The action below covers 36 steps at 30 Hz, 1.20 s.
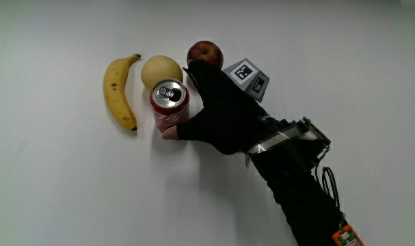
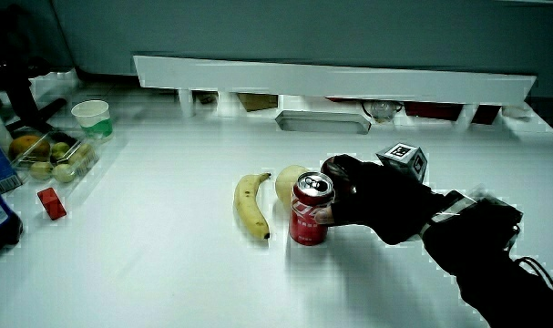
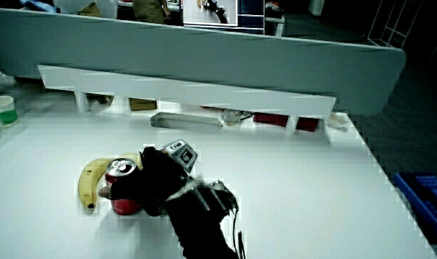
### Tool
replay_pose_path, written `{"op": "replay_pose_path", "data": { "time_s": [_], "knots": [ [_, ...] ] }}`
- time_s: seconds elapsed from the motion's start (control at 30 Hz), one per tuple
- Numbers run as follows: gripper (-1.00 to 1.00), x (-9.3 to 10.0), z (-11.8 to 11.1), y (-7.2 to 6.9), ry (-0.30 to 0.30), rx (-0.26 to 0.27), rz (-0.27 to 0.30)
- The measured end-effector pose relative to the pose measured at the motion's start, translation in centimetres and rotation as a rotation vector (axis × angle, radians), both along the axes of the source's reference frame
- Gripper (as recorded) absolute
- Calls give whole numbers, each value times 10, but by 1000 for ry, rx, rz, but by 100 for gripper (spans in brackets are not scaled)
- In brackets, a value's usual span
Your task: Pick cola
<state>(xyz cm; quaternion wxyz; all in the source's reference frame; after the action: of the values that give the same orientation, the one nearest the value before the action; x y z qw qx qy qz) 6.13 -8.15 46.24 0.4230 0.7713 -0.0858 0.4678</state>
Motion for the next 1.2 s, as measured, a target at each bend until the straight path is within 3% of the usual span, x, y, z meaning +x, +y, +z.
{"op": "replay_pose_path", "data": {
  "time_s": [0.4, 1.2],
  "knots": [
    [0, 5, 10, 3, -24, 5, 59],
    [92, 10, 6, 7, -77, 142, 203]
  ]
}}
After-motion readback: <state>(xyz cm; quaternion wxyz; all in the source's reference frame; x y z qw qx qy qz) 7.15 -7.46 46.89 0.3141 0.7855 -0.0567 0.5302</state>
